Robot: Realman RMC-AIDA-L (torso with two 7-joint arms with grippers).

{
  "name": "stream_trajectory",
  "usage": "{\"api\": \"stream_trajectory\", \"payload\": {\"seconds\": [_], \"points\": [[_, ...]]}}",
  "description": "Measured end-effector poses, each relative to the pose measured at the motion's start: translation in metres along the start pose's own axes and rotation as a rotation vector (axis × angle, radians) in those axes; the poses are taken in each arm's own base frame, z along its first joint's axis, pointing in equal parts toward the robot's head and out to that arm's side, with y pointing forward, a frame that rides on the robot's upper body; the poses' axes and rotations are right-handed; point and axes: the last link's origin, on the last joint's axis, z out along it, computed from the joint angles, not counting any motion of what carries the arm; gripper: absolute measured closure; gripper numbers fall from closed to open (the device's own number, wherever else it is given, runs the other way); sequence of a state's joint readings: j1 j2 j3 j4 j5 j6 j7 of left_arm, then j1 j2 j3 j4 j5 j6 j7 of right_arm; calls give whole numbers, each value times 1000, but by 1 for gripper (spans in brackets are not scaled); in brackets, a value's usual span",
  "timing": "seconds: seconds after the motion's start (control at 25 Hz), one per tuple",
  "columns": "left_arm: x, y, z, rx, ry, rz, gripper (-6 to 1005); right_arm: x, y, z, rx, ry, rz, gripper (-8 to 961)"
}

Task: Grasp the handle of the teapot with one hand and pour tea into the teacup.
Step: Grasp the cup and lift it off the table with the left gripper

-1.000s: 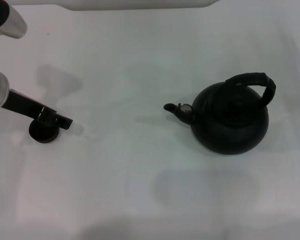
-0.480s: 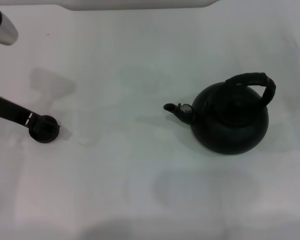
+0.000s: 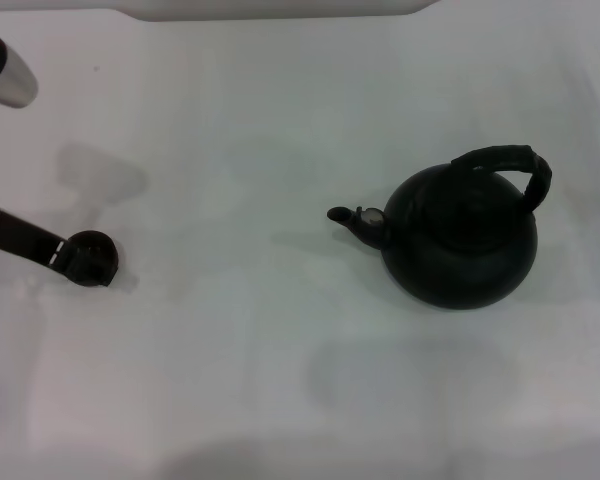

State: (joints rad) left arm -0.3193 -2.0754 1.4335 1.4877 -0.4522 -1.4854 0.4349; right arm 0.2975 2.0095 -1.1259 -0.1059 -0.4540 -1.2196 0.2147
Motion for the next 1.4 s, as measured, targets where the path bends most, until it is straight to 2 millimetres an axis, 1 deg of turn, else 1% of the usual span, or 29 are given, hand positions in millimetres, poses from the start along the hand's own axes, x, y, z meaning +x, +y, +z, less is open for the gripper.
{"api": "stream_trajectory", "payload": {"seconds": [0.16,0.4,0.84,1.24,1.4], "points": [[-3,-1,3,-2,-8,-10,110,0,0,1,-1,0,0,108],[-1,-3,5,9,15,-17,110,-1,0,1,-1,-1,-1,108],[0,-4,17,-5,-1,-17,110,-1,-1,1,0,-1,-3,109],[1,-6,18,4,8,-29,110,-2,-2,3,0,-4,-6,108],[1,-6,18,2,8,-30,162,-2,-2,3,1,-2,-7,108]]}}
